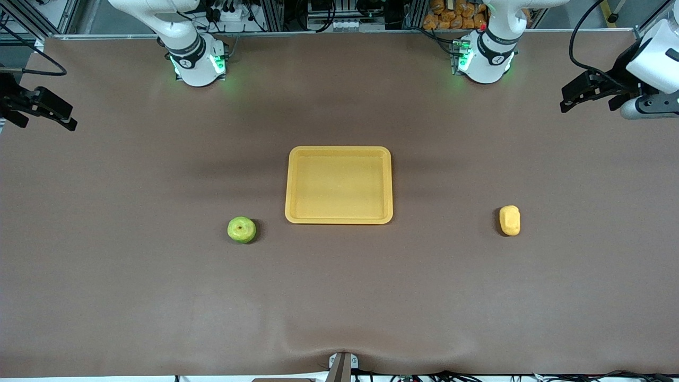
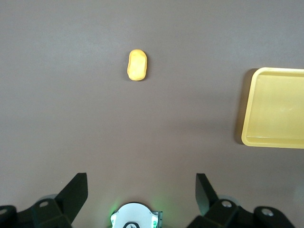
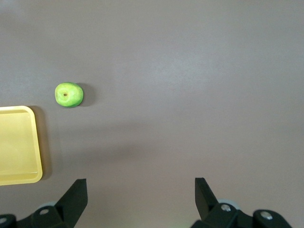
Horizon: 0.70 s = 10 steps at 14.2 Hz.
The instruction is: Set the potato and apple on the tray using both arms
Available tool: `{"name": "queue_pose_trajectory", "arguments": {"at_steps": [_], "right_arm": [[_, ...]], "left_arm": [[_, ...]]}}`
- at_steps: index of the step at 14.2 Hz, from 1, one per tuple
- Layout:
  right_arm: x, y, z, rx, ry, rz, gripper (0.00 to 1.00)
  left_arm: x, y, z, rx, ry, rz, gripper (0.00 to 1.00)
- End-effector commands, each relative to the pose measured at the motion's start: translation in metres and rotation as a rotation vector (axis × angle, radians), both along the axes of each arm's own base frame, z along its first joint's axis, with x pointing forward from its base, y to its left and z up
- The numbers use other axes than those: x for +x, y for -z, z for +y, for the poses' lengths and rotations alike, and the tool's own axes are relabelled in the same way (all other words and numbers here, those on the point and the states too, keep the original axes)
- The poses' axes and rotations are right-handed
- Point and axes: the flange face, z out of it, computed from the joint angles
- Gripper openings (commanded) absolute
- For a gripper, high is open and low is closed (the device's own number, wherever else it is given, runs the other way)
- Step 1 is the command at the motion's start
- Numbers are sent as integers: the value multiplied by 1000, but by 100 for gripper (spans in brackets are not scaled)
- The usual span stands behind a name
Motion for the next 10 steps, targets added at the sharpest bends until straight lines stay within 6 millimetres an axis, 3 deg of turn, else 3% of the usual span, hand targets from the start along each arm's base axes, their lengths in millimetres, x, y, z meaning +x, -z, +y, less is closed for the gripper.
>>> {"name": "queue_pose_trajectory", "arguments": {"at_steps": [1,10], "right_arm": [[-2,-5,-4,-22,-8,-2,100],[18,25,-7,-13,1,70,100]], "left_arm": [[0,-3,0,-12,14,4,100],[5,7,1,-18,16,25,100]]}}
